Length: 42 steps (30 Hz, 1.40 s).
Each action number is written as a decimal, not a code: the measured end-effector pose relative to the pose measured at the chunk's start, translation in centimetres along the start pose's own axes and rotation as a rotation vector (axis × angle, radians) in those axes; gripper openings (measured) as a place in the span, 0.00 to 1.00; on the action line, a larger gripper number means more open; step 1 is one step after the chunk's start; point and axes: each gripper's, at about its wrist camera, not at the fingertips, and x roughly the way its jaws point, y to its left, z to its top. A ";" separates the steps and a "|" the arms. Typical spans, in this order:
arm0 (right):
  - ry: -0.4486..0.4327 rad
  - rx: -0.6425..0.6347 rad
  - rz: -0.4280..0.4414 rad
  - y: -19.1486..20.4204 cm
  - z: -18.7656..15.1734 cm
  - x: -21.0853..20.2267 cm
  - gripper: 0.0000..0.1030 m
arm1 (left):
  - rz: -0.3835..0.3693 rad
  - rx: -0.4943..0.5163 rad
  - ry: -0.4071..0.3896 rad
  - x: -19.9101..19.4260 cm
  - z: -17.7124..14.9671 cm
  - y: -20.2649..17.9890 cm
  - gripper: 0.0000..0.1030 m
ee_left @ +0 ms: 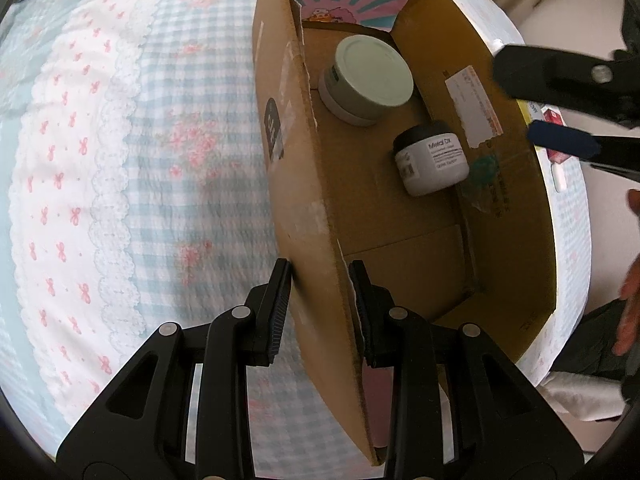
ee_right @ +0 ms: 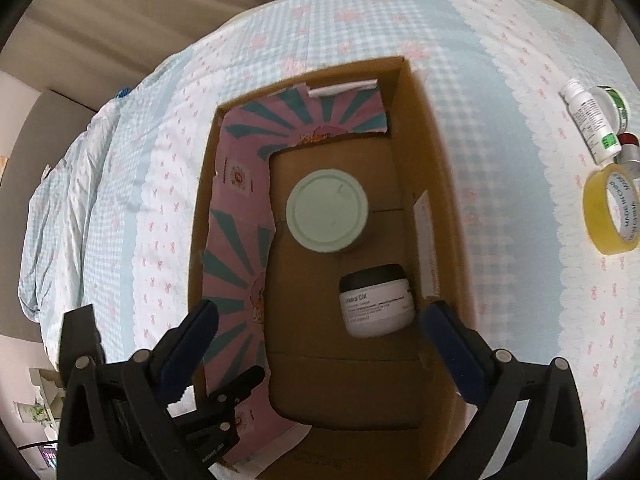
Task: Organize rigid objects
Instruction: 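Place the L'Oreal jar in the box beside the green jar, release, then move the right tool to the red box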
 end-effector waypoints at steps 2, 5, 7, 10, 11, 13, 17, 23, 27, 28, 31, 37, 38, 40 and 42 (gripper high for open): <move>-0.008 0.003 -0.006 -0.1 -0.1 -0.9 1.00 | -0.002 0.004 -0.001 -0.1 -0.1 -0.1 0.26; -0.034 0.007 -0.012 0.1 -0.2 -3.0 1.00 | 0.001 0.016 -0.002 -0.2 -0.2 -0.3 0.26; -0.053 0.007 -0.017 0.2 -0.4 -4.7 1.00 | 0.004 0.022 -0.004 -0.2 -0.3 -0.5 0.26; -0.072 0.008 -0.034 0.4 -0.6 -7.1 1.00 | 0.003 0.020 -0.007 -0.3 -0.5 -0.7 0.26; -0.086 0.009 -0.042 0.4 -0.8 -8.7 1.00 | 0.003 0.019 -0.008 -0.3 -0.6 -0.7 0.26; -0.115 0.008 -0.047 0.5 -1.0 -11.1 1.00 | 0.003 0.019 -0.009 -0.7 -0.4 -0.7 0.26; -0.166 0.023 -0.090 -0.6 -2.2 -15.5 1.00 | 0.001 0.022 -0.010 -0.8 -0.5 -0.6 0.26; -0.252 0.071 -0.218 -4.2 -4.7 -21.6 1.00 | 0.007 0.016 -0.014 -0.9 -0.6 -0.7 0.26; -0.301 0.127 -0.288 -7.7 -6.3 -24.6 1.00 | 0.008 0.009 -0.017 -1.0 -0.6 -0.7 0.26; -0.309 0.139 -0.308 -8.8 -6.5 -25.1 1.00 | 0.009 0.008 -0.016 -1.0 -0.6 -0.7 0.26; -0.311 0.169 -0.360 -11.7 -6.8 -25.7 1.00 | 0.013 0.010 -0.017 -1.1 -0.6 -0.8 0.26; -0.328 0.232 -0.410 -20.8 -5.2 -25.1 1.00 | 0.012 0.011 -0.018 -1.0 -0.7 -0.8 0.26; -0.323 0.238 -0.412 -22.0 -4.8 -24.8 1.00 | 0.014 0.014 -0.016 -1.0 -0.7 -0.9 0.26; -0.298 0.257 -0.417 -25.8 -3.3 -23.1 1.00 | 0.016 0.014 -0.015 -1.1 -0.7 -0.9 0.26; -0.274 0.266 -0.422 -28.6 -2.0 -21.5 1.00 | 0.018 0.011 -0.016 -1.1 -0.7 -1.0 0.26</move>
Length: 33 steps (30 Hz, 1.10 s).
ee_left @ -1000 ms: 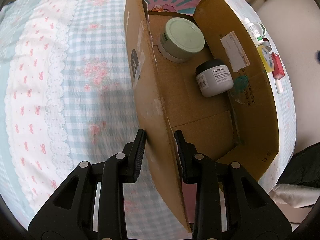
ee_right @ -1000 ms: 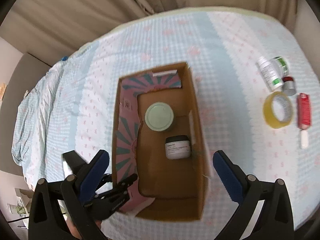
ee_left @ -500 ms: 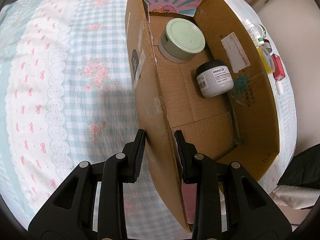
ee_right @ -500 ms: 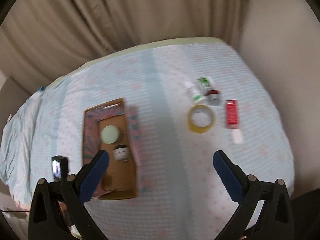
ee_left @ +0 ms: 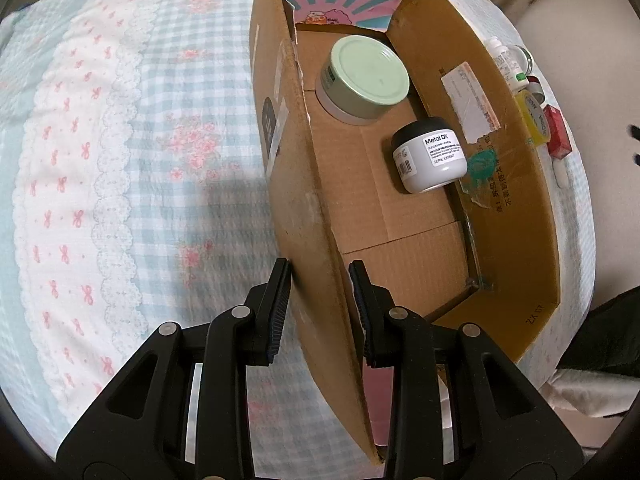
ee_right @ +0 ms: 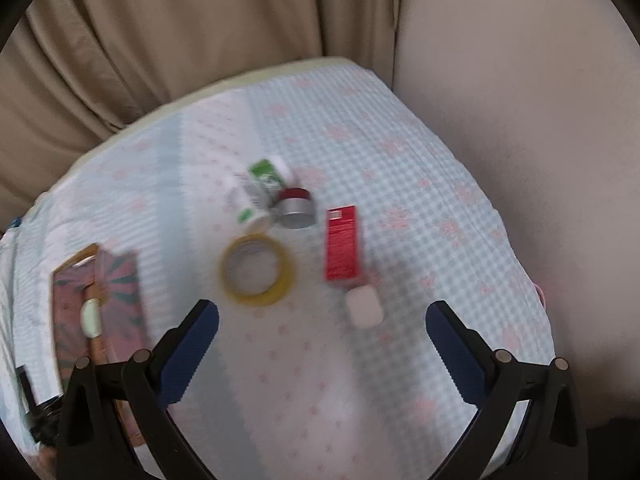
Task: Organize rigid objects
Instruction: 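Move the right tool to the red box, then grasp the red box with the right tool and lift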
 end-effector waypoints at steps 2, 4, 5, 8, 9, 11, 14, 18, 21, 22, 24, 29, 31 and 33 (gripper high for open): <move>0.013 -0.023 -0.029 -0.9 1.0 2.9 1.00 | 0.003 -0.006 0.000 -0.1 0.0 0.0 0.26; 0.046 -0.053 -0.060 -1.4 1.9 6.3 1.00 | 0.000 -0.016 0.000 -0.1 -0.1 0.0 0.26; 0.063 -0.062 -0.066 -1.5 2.3 7.9 1.00 | -0.001 -0.020 0.000 -0.1 -0.1 -0.1 0.26; 0.107 -0.087 -0.069 -1.5 3.2 12.2 1.00 | -0.007 -0.034 0.001 -0.1 0.0 0.1 0.26; 0.121 -0.094 -0.072 -1.4 3.5 13.7 1.00 | -0.007 -0.040 0.001 -0.1 0.0 0.2 0.26; 0.142 -0.097 -0.075 -1.3 3.8 15.7 0.99 | -0.004 -0.042 0.001 0.0 0.1 0.2 0.26; 0.187 -0.091 -0.098 -0.9 4.3 18.9 0.85 | 0.000 -0.045 0.001 0.0 0.1 0.3 0.26; 0.231 -0.096 -0.129 -0.7 4.5 21.6 0.63 | 0.002 -0.055 0.001 0.1 0.1 0.3 0.26; 0.249 -0.057 -0.108 -1.0 4.5 22.3 0.43 | -0.001 -0.069 0.000 0.1 0.1 0.4 0.26; 0.250 -0.045 -0.109 -1.2 4.5 22.3 0.42 | -0.002 -0.076 0.000 0.1 0.2 0.4 0.26; 0.255 -0.008 -0.092 -1.7 4.5 22.2 0.41 | -0.003 -0.079 0.001 0.1 0.1 0.6 0.26; 0.264 0.050 -0.055 -2.7 4.6 21.9 0.40 | -0.009 -0.079 -0.002 0.1 0.1 0.8 0.26; 0.261 0.064 -0.044 -3.0 4.6 21.7 0.39 | -0.013 -0.079 -0.004 0.0 0.1 0.9 0.26; 0.258 0.091 -0.027 -3.4 4.7 21.1 0.39 | -0.017 -0.079 -0.008 0.0 0.0 1.0 0.26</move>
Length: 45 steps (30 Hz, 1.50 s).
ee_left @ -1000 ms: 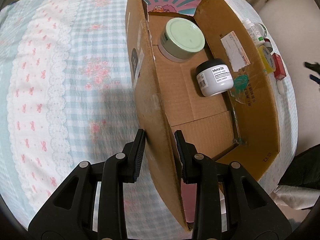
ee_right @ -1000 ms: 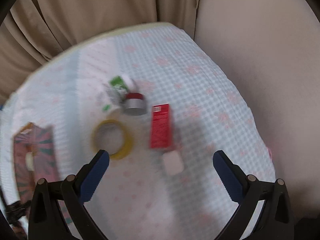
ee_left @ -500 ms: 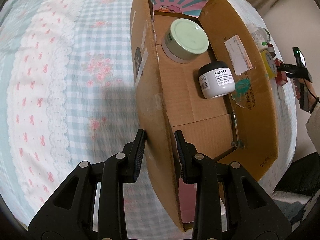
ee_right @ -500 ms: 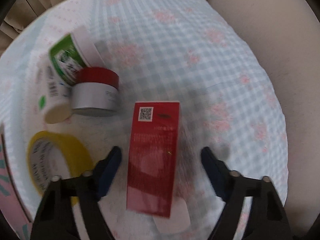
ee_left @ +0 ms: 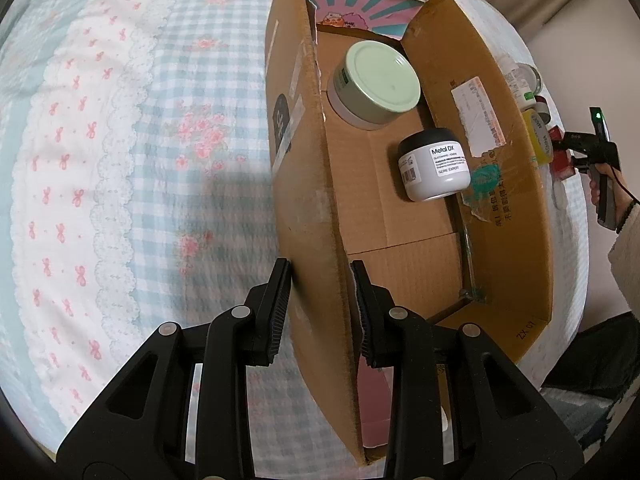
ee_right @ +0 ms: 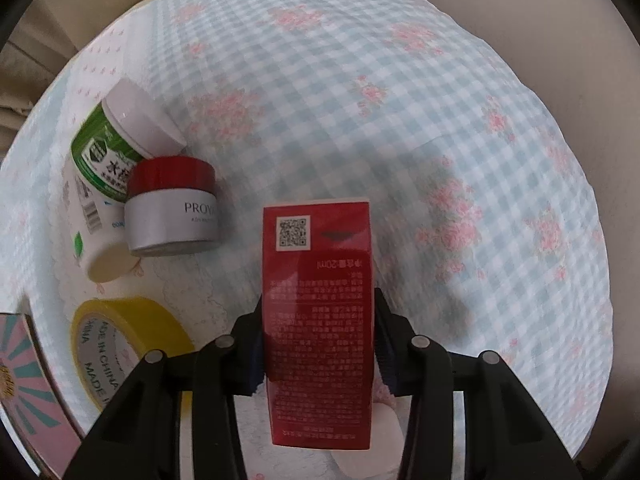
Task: Organize rigid objects
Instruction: 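Grasp the red box with the right tool and lift, then lower the red box into the box and open the right tool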
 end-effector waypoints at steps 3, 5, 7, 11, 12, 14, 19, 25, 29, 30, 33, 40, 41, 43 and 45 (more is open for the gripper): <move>-0.023 0.025 0.036 -0.6 0.0 -1.9 0.38 | -0.002 0.003 -0.003 0.0 -0.1 0.1 0.26; -0.047 0.021 0.046 -0.4 -0.2 -4.0 0.38 | -0.002 0.010 0.000 -0.1 -0.2 0.0 0.26; -0.075 0.015 0.061 0.1 -0.5 -6.6 0.38 | -0.005 0.013 0.002 -0.1 -0.2 0.1 0.26; -0.148 -0.009 0.115 2.1 -1.8 -13.8 0.38 | -0.012 0.016 0.002 -0.1 -0.1 0.2 0.26; -0.165 -0.020 0.126 2.7 -2.2 -15.5 0.38 | -0.011 0.014 0.002 -0.1 -0.1 0.2 0.26; -0.199 -0.041 0.152 4.6 -3.0 -18.9 0.38 | -0.009 0.009 0.001 -0.2 -0.2 0.3 0.26; -0.247 -0.083 0.223 11.3 -5.5 -24.4 0.38 | -0.017 -0.008 0.001 -0.2 -0.1 0.6 0.26; -0.248 -0.127 0.320 19.4 -9.4 -27.3 0.38 | 0.008 0.029 0.001 -0.1 -0.2 0.1 0.26; -0.202 -0.178 0.365 24.8 -12.3 -26.6 0.38 | 0.008 0.030 0.003 -0.1 -0.1 -0.3 0.26; -0.182 -0.195 0.380 26.0 -13.1 -25.8 0.38 | 0.009 0.029 0.003 -0.1 -0.1 -0.4 0.26; -0.126 -0.244 0.406 29.6 -15.4 -23.4 0.38 | 0.010 0.022 0.003 -0.1 -0.1 -0.5 0.26; 0.024 -0.372 0.442 36.2 -19.7 -14.8 0.38 | -0.006 0.006 -0.007 -0.1 -0.3 0.0 0.26; 0.038 -0.381 0.449 36.7 -20.0 -13.9 0.38 | -0.006 0.003 -0.008 -0.2 -0.4 0.1 0.26; 0.074 -0.413 0.462 37.9 -20.9 -11.6 0.38 | -0.002 -0.003 -0.008 -0.2 -0.4 0.1 0.26; 0.107 -0.441 0.465 38.9 -21.7 -9.6 0.38 | 0.000 -0.004 -0.007 -0.2 -0.4 0.2 0.26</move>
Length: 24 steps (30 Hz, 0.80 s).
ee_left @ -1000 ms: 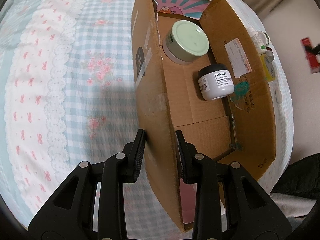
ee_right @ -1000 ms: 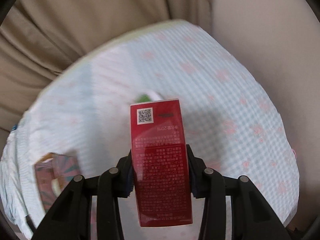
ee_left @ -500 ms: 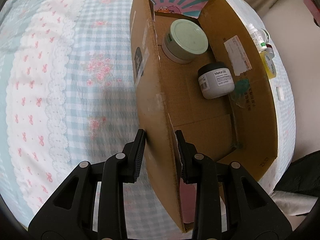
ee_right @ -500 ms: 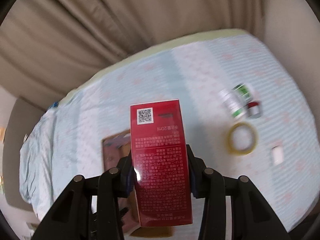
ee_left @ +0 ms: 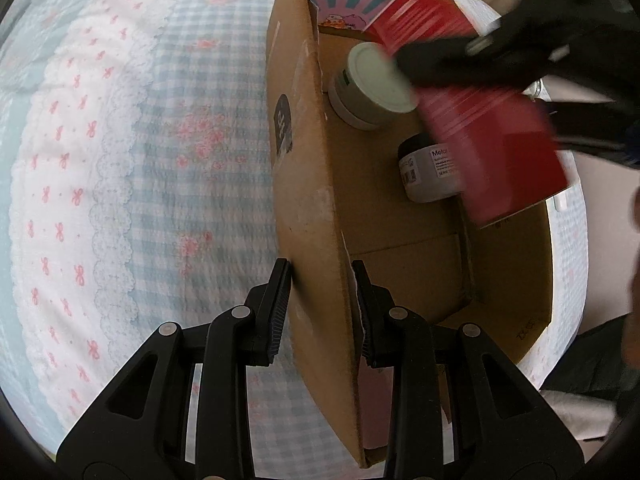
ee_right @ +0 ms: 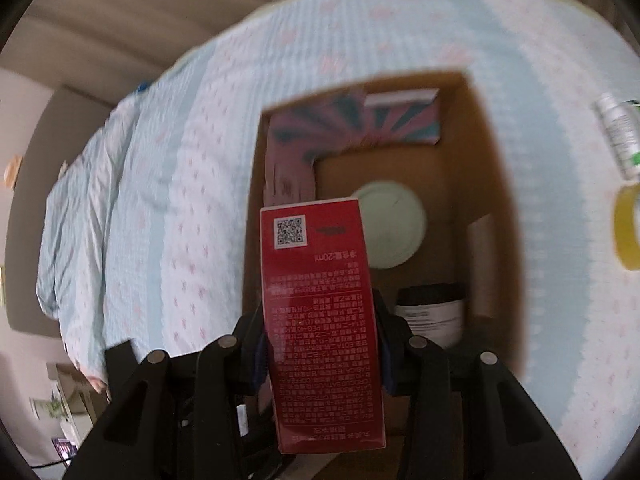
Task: Organize rigid objects
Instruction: 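Lower the red box into the box and open the right tool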
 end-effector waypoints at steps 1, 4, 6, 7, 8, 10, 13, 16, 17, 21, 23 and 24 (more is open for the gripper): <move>0.014 -0.003 0.001 0.0 -0.1 0.6 0.38 | 0.003 0.004 0.000 0.0 0.0 -0.1 0.26; 0.042 0.003 0.012 -0.1 -0.3 1.9 0.38 | 0.011 0.020 -0.001 0.0 0.0 -0.3 0.26; 0.045 0.002 0.019 -0.1 -0.2 2.2 0.39 | 0.011 0.023 0.000 0.0 0.0 -0.5 0.26; 0.049 0.002 0.024 -0.1 -0.2 2.3 0.39 | 0.009 0.024 0.002 0.0 0.0 -0.6 0.26; 0.060 0.002 0.023 -0.1 0.0 2.4 0.43 | 0.009 0.026 0.003 0.0 0.0 -0.7 0.26; 0.051 0.000 0.004 -0.3 0.2 2.1 0.82 | 0.013 0.033 0.004 0.0 0.1 -0.8 0.26; 0.071 -0.013 0.013 -0.7 0.7 2.2 1.00 | 0.011 0.034 0.004 0.1 0.1 -1.0 0.26; 0.055 -0.018 0.008 -0.9 1.0 1.8 1.00 | 0.006 0.035 0.005 0.1 0.2 -0.9 0.26; 0.050 -0.021 0.003 -1.0 1.0 1.7 1.00 | 0.005 0.035 0.006 0.1 0.2 -0.8 0.26; 0.020 -0.020 0.002 -1.2 1.3 1.1 1.00 | 0.003 0.041 0.003 0.0 0.1 -0.7 0.26; 0.013 -0.021 0.003 -1.3 1.2 0.7 1.00 | 0.001 0.038 0.004 0.0 0.1 -0.6 0.26; 0.008 -0.022 0.001 -1.2 1.3 0.4 1.00 | -0.001 0.034 0.004 0.0 0.1 -0.5 0.26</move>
